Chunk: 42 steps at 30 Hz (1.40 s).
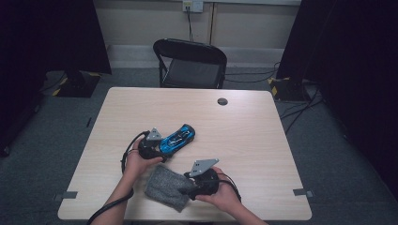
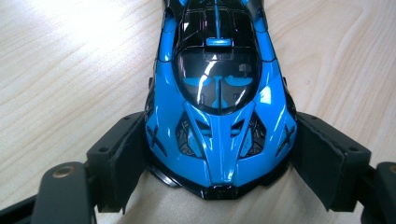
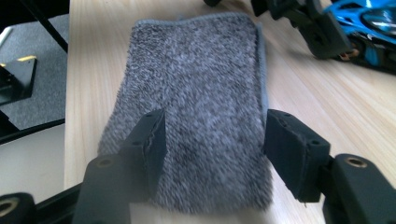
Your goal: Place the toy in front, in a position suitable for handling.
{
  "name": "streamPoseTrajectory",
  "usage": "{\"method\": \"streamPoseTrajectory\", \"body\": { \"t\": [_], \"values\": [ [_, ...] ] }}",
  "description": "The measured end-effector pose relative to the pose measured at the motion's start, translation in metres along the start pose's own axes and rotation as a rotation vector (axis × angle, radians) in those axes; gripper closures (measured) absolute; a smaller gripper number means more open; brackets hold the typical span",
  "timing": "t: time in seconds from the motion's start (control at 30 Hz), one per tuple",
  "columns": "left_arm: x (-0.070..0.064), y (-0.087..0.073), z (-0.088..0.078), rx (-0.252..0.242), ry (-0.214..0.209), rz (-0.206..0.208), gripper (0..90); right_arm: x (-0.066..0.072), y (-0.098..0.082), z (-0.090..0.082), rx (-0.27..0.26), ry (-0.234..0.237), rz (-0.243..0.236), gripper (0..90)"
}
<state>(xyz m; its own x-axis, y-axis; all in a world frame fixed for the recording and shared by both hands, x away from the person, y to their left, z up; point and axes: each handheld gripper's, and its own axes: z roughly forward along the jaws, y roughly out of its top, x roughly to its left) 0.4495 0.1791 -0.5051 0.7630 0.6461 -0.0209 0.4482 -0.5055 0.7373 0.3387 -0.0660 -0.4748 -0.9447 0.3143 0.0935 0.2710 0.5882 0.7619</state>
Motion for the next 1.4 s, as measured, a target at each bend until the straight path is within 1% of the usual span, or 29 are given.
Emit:
{"method": "streamPoseTrajectory", "body": {
  "t": [0.07,0.13,0.23,0.27,0.3,0.37,0.43,0.57,0.6,0.63,0.77,0.9,1.03,1.13,1.2,1.23,1.27,1.3,1.33,1.4],
  "values": [
    [0.000,0.000,0.000,0.000,0.000,0.000,21.6,0.002,0.004,0.003,0.008,0.009,-0.019,39.0],
    [0.000,0.000,0.000,0.000,0.000,0.000,21.6,0.004,0.006,0.008,0.011,0.028,-0.018,39.0],
    [0.000,0.000,0.000,-0.001,0.001,-0.001,21.7,0.006,0.001,0.018,0.047,0.032,-0.044,38.6],
    [0.000,0.000,0.000,-0.001,0.002,-0.001,21.6,0.007,-0.002,0.021,0.051,0.028,-0.052,39.0],
    [0.000,0.000,0.000,-0.001,0.001,-0.001,21.7,0.007,-0.003,0.022,0.050,0.021,-0.056,40.5],
    [0.000,0.000,0.000,-0.001,0.002,-0.001,21.6,0.006,-0.002,0.022,0.060,0.010,-0.076,47.0],
    [0.000,0.000,0.000,-0.001,0.002,0.000,21.6,0.004,-0.002,0.021,0.077,0.005,-0.094,50.2],
    [0.000,0.000,0.000,0.000,0.003,-0.001,21.7,-0.003,-0.005,0.014,0.086,-0.010,-0.086,53.1],
    [0.000,0.000,0.000,0.000,0.003,-0.001,21.7,-0.003,-0.005,0.014,0.086,-0.010,-0.086,53.1],
    [-0.001,0.000,0.000,-0.005,0.003,-0.007,21.7,-0.008,-0.010,0.008,0.086,-0.019,-0.076,54.6],
    [0.000,0.000,0.000,-0.001,0.003,-0.001,21.7,-0.020,-0.019,-0.005,0.087,-0.039,-0.043,57.4],
    [0.000,0.000,0.000,-0.001,0.003,-0.001,21.7,-0.032,-0.028,-0.022,0.110,-0.072,-0.030,57.5],
    [0.000,0.000,0.000,0.000,0.003,-0.001,21.7,-0.047,-0.042,-0.039,0.100,-0.101,0.024,56.1],
    [0.000,0.000,0.000,0.000,0.003,-0.001,21.7,-0.054,-0.046,-0.048,0.101,-0.117,0.058,51.8],
    [0.000,0.000,0.000,0.000,0.003,-0.001,21.7,-0.057,-0.046,-0.051,0.087,-0.119,0.090,46.8],
    [0.000,0.000,0.000,0.000,0.003,-0.001,21.7,-0.058,-0.045,-0.053,0.079,-0.130,0.099,42.0],
    [0.000,0.000,0.000,-0.001,0.003,-0.001,21.7,-0.058,-0.043,-0.053,0.070,-0.138,0.107,37.1],
    [0.000,0.000,0.000,-0.001,0.003,-0.001,21.7,-0.058,-0.043,-0.053,0.070,-0.138,0.107,37.1],
    [0.000,0.000,0.000,0.000,0.003,-0.001,21.7,-0.057,-0.035,-0.051,0.046,-0.150,0.114,32.2],
    [0.000,0.000,0.000,-0.001,0.003,-0.001,21.7,-0.057,-0.033,-0.049,0.039,-0.152,0.114,30.7]
  ]
}}
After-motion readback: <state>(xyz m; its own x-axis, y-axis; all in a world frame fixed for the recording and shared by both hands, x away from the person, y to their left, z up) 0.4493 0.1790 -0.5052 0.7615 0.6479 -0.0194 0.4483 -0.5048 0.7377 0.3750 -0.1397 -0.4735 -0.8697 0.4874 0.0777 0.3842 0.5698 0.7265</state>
